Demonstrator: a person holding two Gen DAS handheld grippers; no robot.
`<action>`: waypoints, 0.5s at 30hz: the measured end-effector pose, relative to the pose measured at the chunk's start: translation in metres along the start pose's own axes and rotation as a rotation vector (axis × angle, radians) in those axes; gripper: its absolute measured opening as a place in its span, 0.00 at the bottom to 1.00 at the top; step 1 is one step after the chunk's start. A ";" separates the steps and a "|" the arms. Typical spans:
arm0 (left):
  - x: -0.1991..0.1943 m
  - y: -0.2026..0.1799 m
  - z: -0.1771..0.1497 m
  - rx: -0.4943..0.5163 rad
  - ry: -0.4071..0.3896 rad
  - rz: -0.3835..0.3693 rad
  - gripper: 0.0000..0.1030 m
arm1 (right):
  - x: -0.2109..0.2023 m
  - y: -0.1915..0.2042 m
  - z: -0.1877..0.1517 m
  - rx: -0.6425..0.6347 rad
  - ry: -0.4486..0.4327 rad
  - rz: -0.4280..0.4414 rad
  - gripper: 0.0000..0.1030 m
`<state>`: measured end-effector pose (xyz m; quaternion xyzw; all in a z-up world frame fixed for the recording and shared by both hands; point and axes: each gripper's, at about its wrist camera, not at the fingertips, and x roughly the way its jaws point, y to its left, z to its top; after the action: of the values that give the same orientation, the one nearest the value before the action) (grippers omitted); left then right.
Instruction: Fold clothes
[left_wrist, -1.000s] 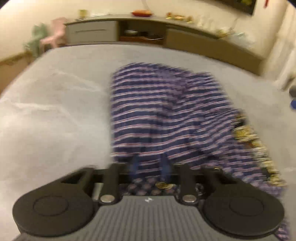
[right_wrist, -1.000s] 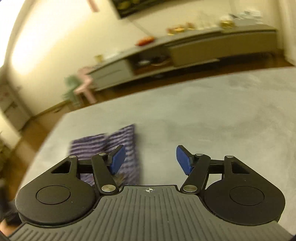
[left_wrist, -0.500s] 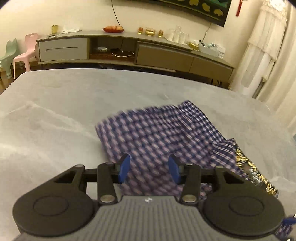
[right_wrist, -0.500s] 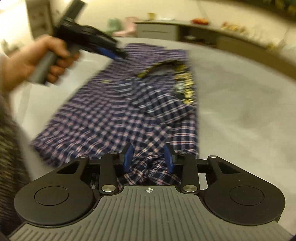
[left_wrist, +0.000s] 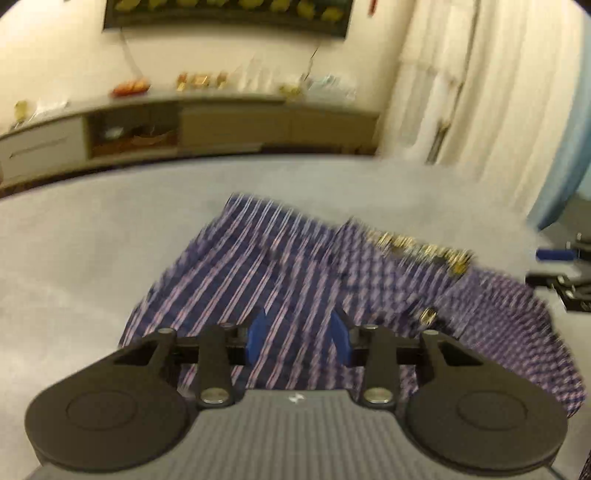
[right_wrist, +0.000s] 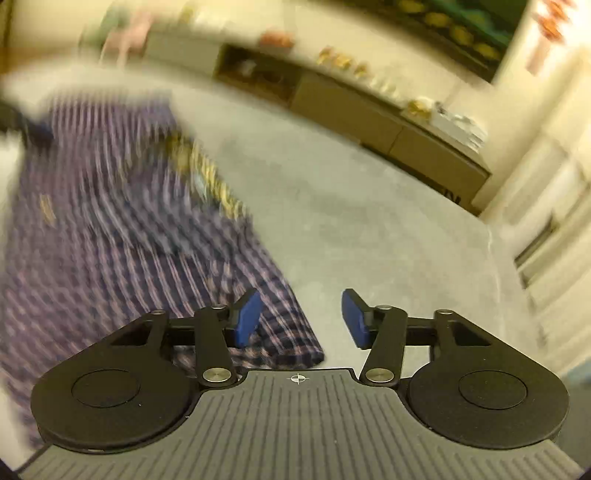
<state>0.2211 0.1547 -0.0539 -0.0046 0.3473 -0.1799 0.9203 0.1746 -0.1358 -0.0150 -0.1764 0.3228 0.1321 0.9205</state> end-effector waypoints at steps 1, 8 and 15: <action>0.001 -0.002 0.002 0.009 -0.015 -0.010 0.39 | -0.010 0.003 -0.002 0.048 -0.032 0.056 0.49; 0.056 0.011 0.002 -0.006 0.110 0.093 0.09 | 0.007 0.027 -0.034 0.010 0.092 0.170 0.52; 0.049 0.031 0.001 -0.073 0.113 0.117 0.04 | 0.019 -0.042 -0.045 0.275 0.115 0.148 0.48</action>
<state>0.2664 0.1675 -0.0885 -0.0076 0.4047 -0.1132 0.9074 0.1789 -0.1903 -0.0499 -0.0316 0.4021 0.1440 0.9037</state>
